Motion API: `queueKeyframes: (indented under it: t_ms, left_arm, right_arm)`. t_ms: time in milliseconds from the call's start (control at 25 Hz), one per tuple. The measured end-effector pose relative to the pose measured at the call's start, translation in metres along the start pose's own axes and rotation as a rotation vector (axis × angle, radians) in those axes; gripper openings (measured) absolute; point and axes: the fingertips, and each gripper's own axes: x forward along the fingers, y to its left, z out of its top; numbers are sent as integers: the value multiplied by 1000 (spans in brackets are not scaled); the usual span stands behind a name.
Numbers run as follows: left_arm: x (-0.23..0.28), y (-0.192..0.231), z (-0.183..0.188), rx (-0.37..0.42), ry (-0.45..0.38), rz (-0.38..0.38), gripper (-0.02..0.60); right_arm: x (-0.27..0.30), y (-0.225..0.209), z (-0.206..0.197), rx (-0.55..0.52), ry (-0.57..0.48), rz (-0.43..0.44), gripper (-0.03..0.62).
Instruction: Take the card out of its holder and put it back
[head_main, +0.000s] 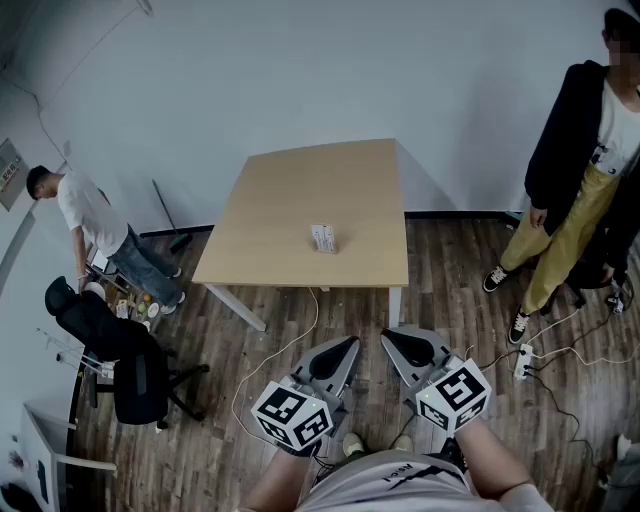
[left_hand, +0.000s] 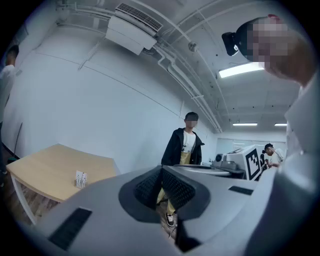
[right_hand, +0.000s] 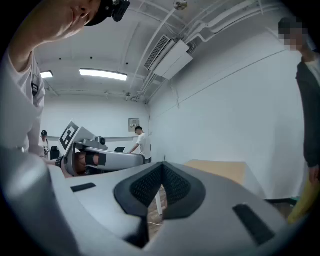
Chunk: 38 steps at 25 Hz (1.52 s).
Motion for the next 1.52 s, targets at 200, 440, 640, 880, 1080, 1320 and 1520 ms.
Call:
queueKeyframes:
  t_ms: [200,440,640,880,1080,1320,1520]
  left_arm:
    - [4,-6,-11,-18,8,13,12]
    - [8,-14,-17,-24,6,21,12]
    - [9,-12,-20,-31,4,37,12]
    - [3,-3,-18,-13,-2,63,12]
    - [-2,26,-20,-24,-1,90,12]
    - [8,91,-17,-43,-7,85,12]
    - [19,164,-2,-22,-7,56,12]
  right_arm:
    - [-7,-2,-6,1,10,16,12]
    - [-14,-5,-9,19,3,45,12]
    - [-19,-12,-9,68,-21,67,12]
    - [-12,-22,-12,130,-39,74,12]
    - [10,-21,-15,135,-38,77,12]
    - [63,-31,-22,132,-25,60,12]
    - [126,-46,-20,130,-25,16,12]
